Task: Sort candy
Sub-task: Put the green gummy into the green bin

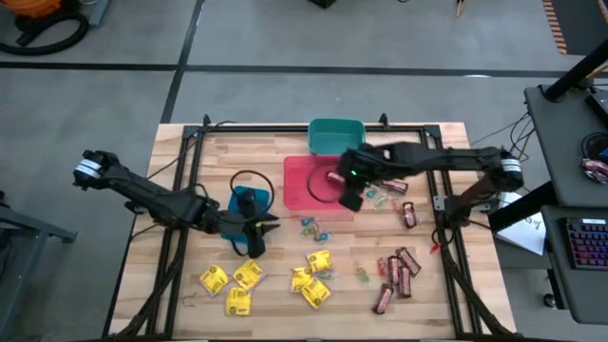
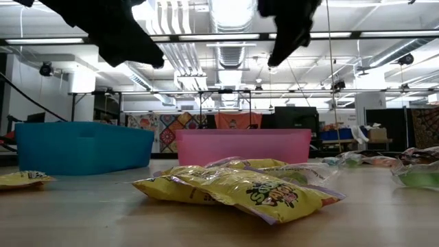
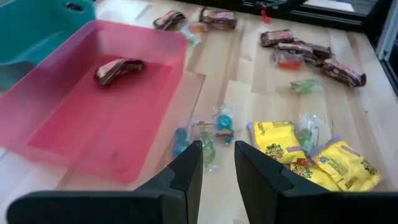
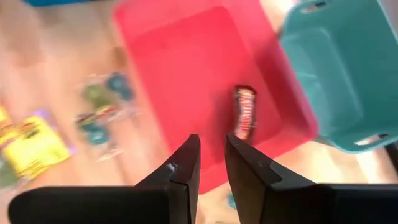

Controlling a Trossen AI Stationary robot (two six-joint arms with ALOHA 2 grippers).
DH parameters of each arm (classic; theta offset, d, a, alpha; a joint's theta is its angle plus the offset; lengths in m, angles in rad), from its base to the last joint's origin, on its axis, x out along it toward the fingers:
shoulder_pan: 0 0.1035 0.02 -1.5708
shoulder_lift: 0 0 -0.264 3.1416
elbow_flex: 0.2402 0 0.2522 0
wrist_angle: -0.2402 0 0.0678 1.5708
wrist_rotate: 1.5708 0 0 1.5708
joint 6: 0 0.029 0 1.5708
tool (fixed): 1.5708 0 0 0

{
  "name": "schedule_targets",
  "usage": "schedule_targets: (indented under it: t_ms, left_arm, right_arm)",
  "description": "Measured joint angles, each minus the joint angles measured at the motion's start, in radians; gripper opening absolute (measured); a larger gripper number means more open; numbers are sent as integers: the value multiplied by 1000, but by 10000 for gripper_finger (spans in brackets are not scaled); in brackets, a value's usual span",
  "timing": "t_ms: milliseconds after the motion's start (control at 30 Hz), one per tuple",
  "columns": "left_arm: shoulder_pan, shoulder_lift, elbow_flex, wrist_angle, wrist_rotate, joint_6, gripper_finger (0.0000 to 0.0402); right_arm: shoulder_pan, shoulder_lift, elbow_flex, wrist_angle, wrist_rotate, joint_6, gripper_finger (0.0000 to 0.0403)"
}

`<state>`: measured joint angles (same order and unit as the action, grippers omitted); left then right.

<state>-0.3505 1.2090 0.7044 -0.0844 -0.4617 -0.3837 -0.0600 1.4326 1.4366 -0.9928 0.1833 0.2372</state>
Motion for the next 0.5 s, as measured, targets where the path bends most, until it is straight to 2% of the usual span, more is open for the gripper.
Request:
schedule_targets:
  t_ms: [267,500]
  left_arm:
    - [-23,122,0,147,0,36,77]
    - [-35,251,0,289,0,85,95]
  right_arm:
    - [167,-230,-254,189,-1,135,85]
    - [284,-356,-453,419,-2,196,97]
